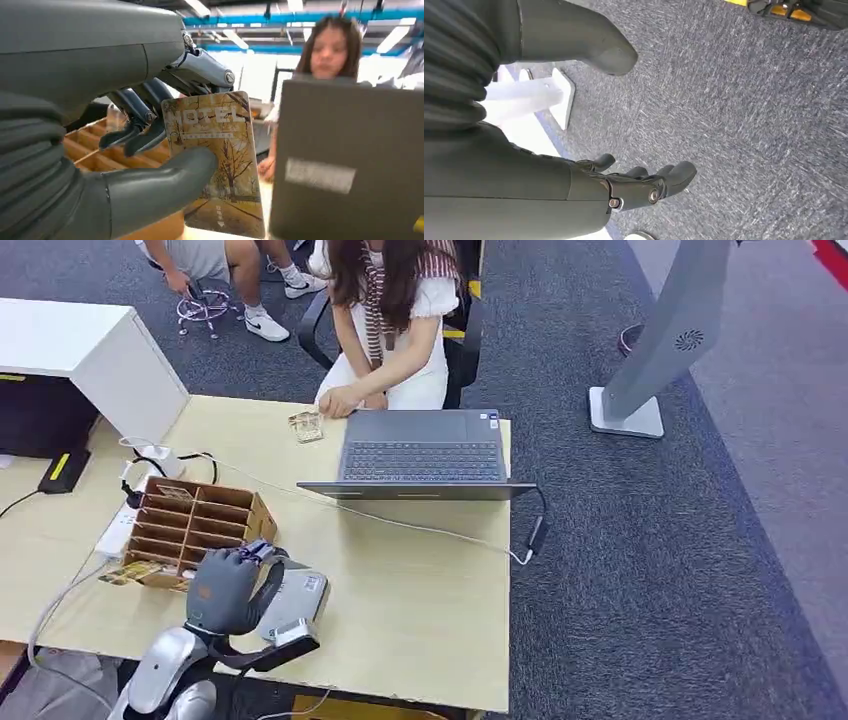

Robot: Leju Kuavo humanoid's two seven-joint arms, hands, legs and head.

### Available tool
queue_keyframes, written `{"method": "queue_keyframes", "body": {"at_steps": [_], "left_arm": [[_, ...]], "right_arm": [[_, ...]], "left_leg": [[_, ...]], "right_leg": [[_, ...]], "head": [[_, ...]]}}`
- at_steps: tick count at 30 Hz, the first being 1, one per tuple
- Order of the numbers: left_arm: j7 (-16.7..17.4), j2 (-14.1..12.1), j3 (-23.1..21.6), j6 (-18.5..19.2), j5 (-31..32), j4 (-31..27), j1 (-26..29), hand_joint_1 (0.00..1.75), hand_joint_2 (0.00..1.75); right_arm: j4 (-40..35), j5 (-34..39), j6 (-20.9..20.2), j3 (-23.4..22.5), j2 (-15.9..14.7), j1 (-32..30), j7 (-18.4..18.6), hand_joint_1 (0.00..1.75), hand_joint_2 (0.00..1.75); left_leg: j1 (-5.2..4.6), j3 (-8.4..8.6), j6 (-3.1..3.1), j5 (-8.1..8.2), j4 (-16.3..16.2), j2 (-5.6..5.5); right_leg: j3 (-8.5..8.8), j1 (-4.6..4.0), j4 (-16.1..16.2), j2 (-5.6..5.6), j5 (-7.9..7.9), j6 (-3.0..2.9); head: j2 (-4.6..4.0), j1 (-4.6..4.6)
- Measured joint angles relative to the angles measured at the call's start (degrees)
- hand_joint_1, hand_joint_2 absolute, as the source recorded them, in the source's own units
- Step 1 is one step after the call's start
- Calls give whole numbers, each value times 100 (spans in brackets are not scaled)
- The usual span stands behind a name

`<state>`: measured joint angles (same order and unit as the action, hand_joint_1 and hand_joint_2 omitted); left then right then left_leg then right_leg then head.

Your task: Pass the card to the sensor for recognition and then transmit it.

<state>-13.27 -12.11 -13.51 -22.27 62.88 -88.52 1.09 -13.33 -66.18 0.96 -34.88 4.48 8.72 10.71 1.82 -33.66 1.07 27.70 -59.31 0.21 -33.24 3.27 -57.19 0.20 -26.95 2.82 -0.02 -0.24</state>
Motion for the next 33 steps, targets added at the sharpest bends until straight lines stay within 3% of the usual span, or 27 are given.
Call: {"method": "queue_keyframes", "body": {"at_steps": [13, 33], "left_arm": [[536, -208, 0, 673, 503, 636, -48, 175, 175], [599, -284, -256, 679, 730, 850, -407, 175, 175]], "right_arm": [[0, -52, -68, -11, -48, -14, 9, 0, 175], [0, -350, -109, 114, -48, -4, -31, 0, 175]], "left_leg": [[0, 1, 0, 0, 0, 0], [0, 2, 0, -1, 0, 0]], "right_leg": [[0, 0, 0, 0, 0, 0], [1, 0, 0, 0, 0, 0]], "head": [[0, 2], [0, 2]]}}
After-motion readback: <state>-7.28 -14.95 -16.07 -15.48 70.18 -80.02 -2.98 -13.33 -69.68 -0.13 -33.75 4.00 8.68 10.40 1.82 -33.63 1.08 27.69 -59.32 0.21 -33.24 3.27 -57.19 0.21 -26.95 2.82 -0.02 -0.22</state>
